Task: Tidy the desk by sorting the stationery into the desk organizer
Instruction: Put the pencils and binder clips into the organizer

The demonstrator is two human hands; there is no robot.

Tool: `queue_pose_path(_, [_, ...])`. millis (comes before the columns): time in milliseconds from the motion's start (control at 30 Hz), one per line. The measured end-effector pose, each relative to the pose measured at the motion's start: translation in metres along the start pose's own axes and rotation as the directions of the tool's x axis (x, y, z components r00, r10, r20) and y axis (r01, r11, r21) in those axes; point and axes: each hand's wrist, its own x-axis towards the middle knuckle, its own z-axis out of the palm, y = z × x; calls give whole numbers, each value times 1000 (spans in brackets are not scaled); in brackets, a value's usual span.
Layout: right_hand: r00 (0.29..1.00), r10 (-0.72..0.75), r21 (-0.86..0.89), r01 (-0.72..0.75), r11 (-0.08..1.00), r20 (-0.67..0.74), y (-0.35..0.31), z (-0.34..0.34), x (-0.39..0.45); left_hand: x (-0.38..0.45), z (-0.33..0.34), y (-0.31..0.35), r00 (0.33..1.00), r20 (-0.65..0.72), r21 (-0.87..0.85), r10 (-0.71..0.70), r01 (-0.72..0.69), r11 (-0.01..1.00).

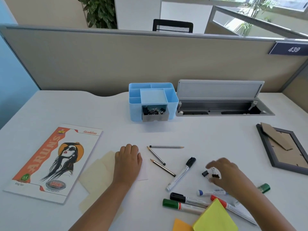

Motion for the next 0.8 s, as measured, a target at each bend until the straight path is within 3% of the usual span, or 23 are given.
queue_pose_path(133, [997, 71, 43, -69, 997, -40, 2, 26, -5, -2, -1, 0, 1000, -2, -9, -5, 5, 1000])
queue_pose_path(300, [984, 43, 175, -12, 985, -175, -7, 32, 8, -1, -1, 1, 1000, 4, -6, -6, 6, 1000])
queue_pose_path(433, [998, -31, 162, 40, 986, -62, -15, 25, 19, -2, 0, 0, 1000, -2, -2, -4, 4, 1000])
queue_pose_path(567, [997, -63, 295, 51, 954, 32, -25, 2, 26, 0, 0, -1, 1000, -24, -1, 6, -6, 1000])
queue_pose_path(700, [992, -122, 374, 129, 919, -43, -48, -30, 40, -1, 4, 0, 1000, -26, 14, -1, 2, 1000])
queue_pose_path(800, [965, -198, 350, 249, 903, -175, -78, -55, 63, -1, 4, 1, 1000, -15, 20, -13, 13, 1000])
